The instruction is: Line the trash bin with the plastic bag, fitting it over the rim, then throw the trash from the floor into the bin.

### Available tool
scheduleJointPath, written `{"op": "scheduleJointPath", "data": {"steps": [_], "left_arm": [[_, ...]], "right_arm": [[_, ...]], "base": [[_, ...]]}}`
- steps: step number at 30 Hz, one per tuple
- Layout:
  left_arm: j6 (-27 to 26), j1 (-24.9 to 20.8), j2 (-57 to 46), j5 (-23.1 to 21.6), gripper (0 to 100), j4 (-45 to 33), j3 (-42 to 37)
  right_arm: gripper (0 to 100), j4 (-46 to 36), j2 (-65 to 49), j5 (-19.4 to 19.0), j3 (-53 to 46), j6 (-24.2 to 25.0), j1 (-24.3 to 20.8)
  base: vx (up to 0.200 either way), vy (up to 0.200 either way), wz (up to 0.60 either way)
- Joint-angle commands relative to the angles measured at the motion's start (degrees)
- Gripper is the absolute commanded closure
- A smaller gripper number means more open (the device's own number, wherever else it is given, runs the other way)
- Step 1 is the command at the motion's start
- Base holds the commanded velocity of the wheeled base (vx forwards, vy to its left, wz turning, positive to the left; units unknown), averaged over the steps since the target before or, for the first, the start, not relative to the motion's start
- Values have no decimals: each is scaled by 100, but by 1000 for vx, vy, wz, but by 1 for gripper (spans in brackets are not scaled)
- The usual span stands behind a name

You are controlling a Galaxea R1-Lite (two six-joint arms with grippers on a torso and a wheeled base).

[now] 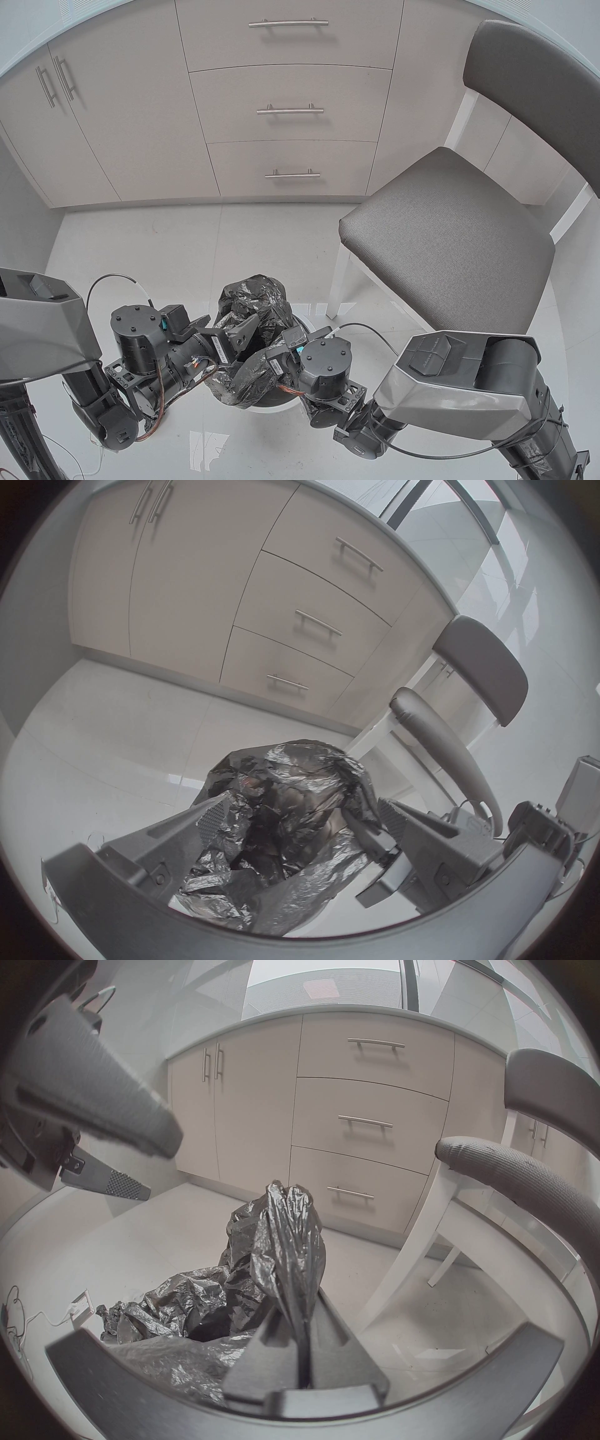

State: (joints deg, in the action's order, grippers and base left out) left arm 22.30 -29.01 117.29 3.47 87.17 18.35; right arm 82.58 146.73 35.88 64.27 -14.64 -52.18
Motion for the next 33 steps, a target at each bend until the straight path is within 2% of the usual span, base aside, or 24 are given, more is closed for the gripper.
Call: {"op": "scheduleJointPath", "data": {"steps": [1,8,18,33], "left_arm": [[-24,115,321,13,0,1,64],[-463,379,945,39,0,19,196],[-481,520,1200,39,0,36,310],[-481,520,1209,39,0,36,310]], "right_arm": [[100,39,-30,16,-151,14,137],[100,162,49,25,-292,23,217],[100,391,198,25,-442,40,542],[100,742,365,25,-969,49,603]], "base": [[0,0,0],[0,0,0],[0,0,0],[0,0,0]]}}
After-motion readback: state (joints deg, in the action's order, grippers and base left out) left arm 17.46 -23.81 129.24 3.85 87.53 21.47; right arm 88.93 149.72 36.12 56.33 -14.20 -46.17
